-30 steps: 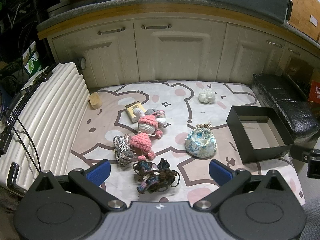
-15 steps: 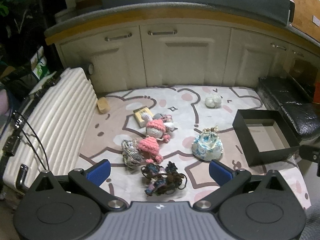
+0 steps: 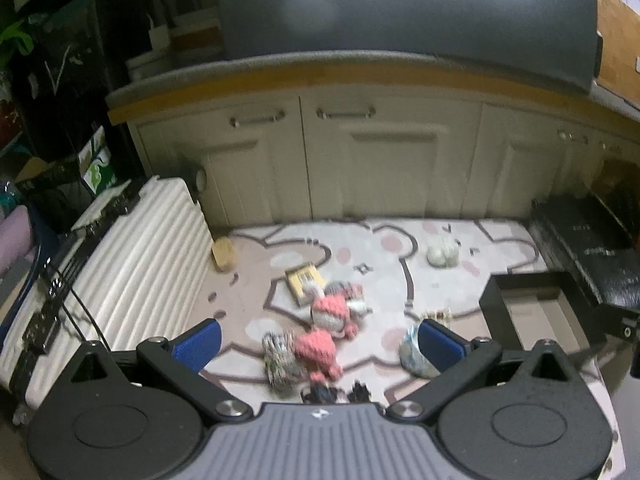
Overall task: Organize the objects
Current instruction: 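Grasp the pink crocheted bunny with the left tool while the right tool grasps the blue floral pouch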
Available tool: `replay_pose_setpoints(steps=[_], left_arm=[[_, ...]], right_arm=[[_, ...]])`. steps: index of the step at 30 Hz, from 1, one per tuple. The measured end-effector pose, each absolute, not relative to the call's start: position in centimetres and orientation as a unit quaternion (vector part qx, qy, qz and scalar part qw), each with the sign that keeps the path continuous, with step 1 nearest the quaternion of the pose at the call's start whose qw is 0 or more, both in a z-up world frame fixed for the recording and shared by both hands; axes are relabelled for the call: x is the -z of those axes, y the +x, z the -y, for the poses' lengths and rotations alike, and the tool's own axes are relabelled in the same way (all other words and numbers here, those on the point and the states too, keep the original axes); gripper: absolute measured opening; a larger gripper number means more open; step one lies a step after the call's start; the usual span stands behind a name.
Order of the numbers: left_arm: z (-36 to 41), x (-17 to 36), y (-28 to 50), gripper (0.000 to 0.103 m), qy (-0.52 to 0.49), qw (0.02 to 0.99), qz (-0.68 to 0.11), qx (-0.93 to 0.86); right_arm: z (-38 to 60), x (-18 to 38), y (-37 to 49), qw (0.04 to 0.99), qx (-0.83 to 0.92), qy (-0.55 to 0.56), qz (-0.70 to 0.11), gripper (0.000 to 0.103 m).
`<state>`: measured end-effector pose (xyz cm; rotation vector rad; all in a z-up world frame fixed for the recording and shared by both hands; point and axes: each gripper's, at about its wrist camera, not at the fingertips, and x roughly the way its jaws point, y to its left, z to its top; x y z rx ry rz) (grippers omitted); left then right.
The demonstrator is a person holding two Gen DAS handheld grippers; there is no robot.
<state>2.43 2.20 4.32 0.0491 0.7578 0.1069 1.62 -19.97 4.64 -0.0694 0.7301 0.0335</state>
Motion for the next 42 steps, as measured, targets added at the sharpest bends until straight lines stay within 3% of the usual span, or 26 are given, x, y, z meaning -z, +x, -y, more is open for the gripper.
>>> replay_pose_setpoints(steps=[10, 18, 42], left_arm=[[-3.4, -5.5, 7.6, 0.103, 0.008, 0.932, -0.354, -0.080], [-5.6, -4.2, 12.0, 0.103, -0.013, 0.927, -0.358, -0.108], [-8.0, 9.0, 20.4, 0.103, -0.034, 0.874, -0.476, -0.088]], right_arm=[[18.0, -6.6, 6.6, 0.945, -0.039, -0.033, -0.324, 0.103], [17.3, -5.0, 11.6, 0.941, -0.041, -0.028, -0.334, 0.103], [17.4, 7.8, 20.6, 0.891, -0.029, 0.026, -0.452, 0.103]])
